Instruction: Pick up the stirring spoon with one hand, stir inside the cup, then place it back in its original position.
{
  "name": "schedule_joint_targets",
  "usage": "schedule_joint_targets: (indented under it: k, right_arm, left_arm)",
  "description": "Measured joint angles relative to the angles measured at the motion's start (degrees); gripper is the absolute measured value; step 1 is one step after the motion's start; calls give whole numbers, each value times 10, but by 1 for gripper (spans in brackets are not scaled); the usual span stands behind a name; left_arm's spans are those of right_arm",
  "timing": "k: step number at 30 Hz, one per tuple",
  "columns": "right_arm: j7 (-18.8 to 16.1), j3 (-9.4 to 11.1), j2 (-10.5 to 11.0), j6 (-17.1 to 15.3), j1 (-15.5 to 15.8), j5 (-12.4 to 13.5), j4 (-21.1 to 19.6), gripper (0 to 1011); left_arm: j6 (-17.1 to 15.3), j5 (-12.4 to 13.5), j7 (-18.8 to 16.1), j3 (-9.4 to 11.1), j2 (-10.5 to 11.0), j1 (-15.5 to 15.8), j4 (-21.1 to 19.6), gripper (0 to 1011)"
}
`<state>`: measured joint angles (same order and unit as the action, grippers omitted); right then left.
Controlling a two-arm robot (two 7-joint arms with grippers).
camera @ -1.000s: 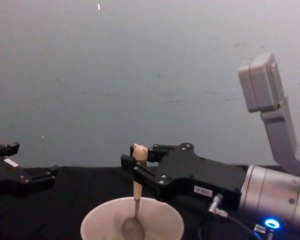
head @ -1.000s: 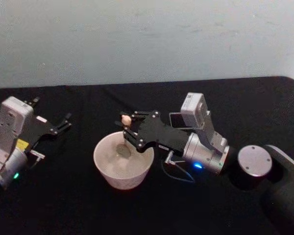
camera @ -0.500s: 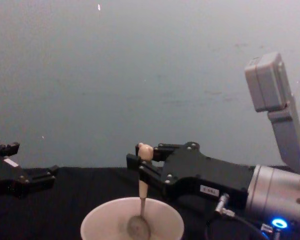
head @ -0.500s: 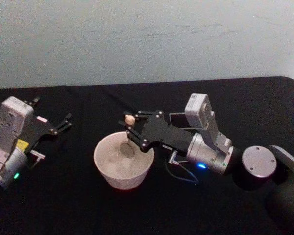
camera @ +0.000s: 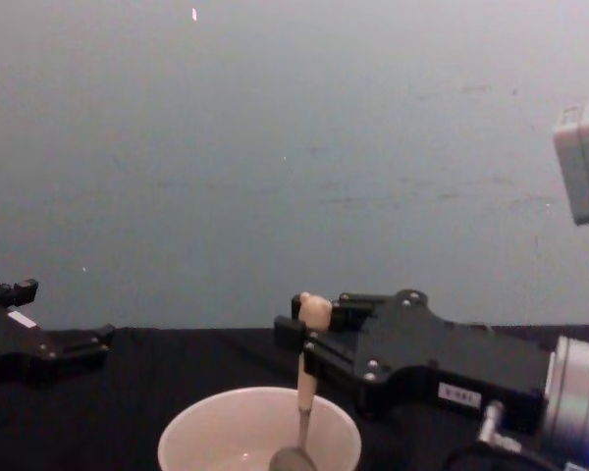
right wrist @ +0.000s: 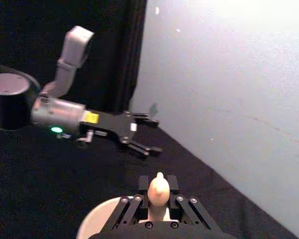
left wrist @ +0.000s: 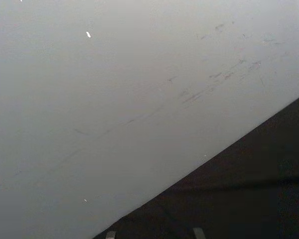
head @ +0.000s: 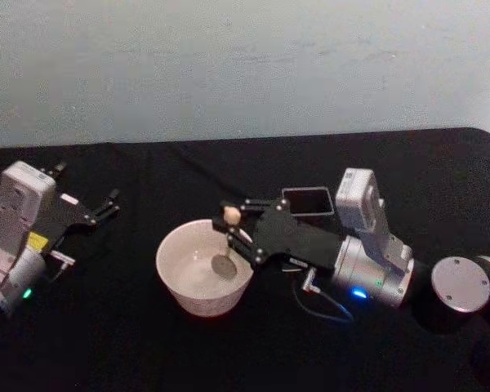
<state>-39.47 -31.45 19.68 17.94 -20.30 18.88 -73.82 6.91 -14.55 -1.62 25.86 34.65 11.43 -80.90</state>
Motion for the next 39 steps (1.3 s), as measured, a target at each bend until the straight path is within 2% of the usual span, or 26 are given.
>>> schedule_joint_targets:
  k: [4, 10, 18, 22, 25, 39]
  right_arm:
    - [-12, -7, 10, -5, 11, 8, -21, 214]
    - [-17, -17, 9, -8, 14, 13, -29, 214]
    - [-2, -27, -22, -10, -6, 9, -1, 214]
    - [11, -27, -36, -10, -18, 4, 19, 214]
    - [30, -21, -52, -9, -34, -6, 48, 213]
    - [39, -4, -55, -5, -39, -15, 61, 214]
  left_arm:
    - [0, 0, 0, 0, 0, 0, 0, 1001]
    - [0, 0, 0, 0, 0, 0, 0, 1001]
    - [0, 0, 0, 0, 0, 0, 0, 1001]
    - [0, 0, 0, 0, 0, 0, 0, 1002]
    - [0, 0, 0, 0, 0, 0, 0, 1001]
    - [0, 0, 0, 0, 0, 0, 0, 1001]
